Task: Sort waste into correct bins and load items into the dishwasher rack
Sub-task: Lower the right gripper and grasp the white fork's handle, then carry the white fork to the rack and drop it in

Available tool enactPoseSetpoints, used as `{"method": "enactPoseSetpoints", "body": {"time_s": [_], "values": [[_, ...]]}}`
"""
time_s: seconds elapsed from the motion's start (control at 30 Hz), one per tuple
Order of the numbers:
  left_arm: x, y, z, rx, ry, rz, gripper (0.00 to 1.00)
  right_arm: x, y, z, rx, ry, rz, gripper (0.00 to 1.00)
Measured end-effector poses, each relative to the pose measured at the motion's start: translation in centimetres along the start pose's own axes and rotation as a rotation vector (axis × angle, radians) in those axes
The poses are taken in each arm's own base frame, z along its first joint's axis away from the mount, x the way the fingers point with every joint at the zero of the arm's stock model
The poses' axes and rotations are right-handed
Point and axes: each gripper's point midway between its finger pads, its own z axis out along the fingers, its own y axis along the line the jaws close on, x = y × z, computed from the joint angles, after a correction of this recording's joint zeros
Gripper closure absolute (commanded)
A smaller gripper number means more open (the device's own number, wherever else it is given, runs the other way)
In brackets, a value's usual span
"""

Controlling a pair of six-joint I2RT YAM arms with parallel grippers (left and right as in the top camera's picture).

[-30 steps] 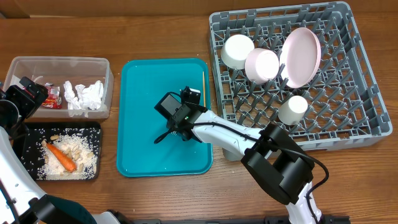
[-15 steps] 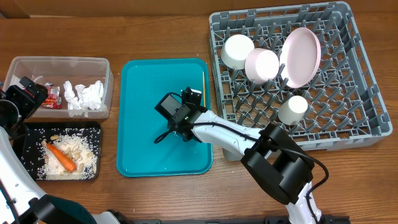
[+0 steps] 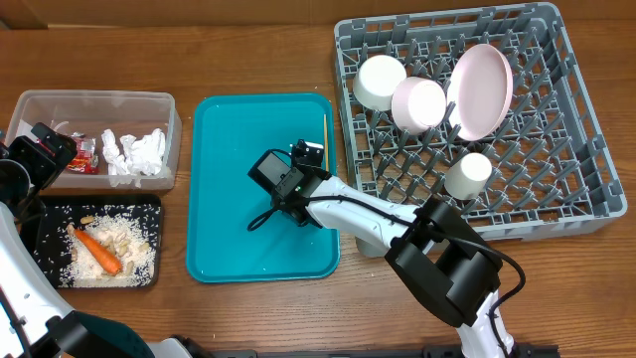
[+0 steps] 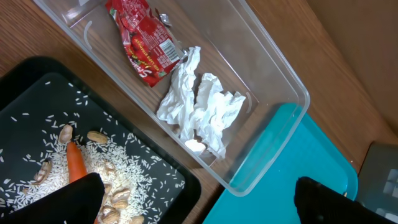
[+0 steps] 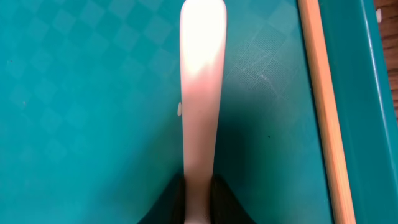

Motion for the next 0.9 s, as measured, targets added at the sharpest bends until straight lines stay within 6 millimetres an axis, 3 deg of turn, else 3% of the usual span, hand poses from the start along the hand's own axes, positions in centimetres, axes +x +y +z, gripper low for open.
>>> {"method": "enactPoseSetpoints", "body": {"time_s": [0.6, 0.9], "values": [[0.0, 0.0, 0.0, 0.000, 0.000, 0.000, 0.00, 0.1, -0.2, -0.4, 0.008, 0.016, -0.137, 0.96], [0.0, 0.0, 0.0, 0.000, 0.000, 0.000, 0.00, -2.4, 1.2, -5.2, -0.080, -0.045, -0.159, 0.96]]}}
